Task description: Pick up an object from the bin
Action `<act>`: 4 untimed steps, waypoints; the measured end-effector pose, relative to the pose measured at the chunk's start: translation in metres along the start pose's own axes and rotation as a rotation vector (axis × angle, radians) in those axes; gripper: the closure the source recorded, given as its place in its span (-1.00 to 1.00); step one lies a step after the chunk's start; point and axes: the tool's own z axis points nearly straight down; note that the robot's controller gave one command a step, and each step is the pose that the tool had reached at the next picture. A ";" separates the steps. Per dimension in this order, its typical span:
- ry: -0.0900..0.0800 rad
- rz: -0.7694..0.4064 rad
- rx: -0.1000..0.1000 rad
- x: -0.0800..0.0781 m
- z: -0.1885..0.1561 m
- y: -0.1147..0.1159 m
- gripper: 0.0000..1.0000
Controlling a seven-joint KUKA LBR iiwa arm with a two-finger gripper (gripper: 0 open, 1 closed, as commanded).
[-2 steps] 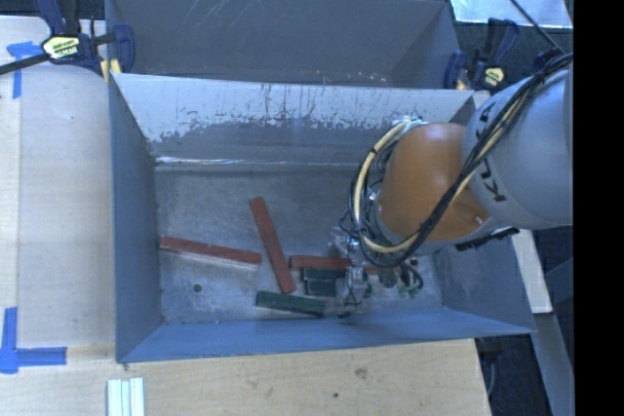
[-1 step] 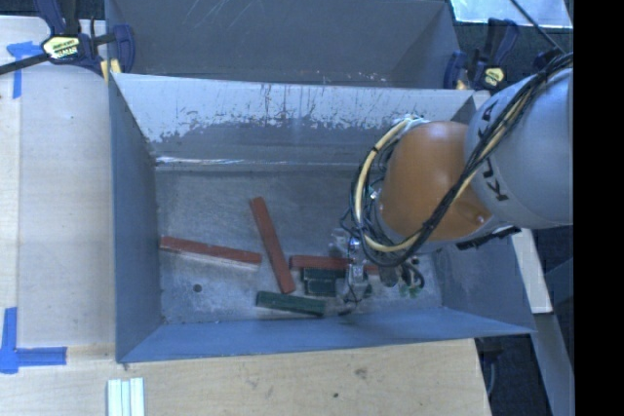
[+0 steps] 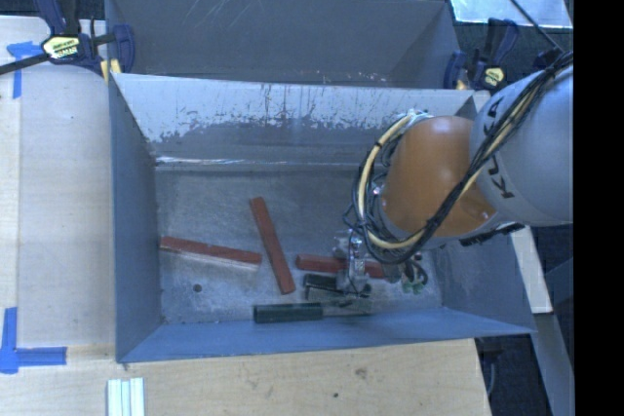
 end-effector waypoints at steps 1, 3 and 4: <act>0.004 0.000 0.001 0.001 -0.012 0.000 1.00; 0.001 0.000 0.001 0.000 -0.034 0.000 1.00; 0.003 0.000 0.001 0.000 -0.044 0.000 1.00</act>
Offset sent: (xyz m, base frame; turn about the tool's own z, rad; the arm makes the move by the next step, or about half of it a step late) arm 0.0001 -0.0001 0.0174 0.0000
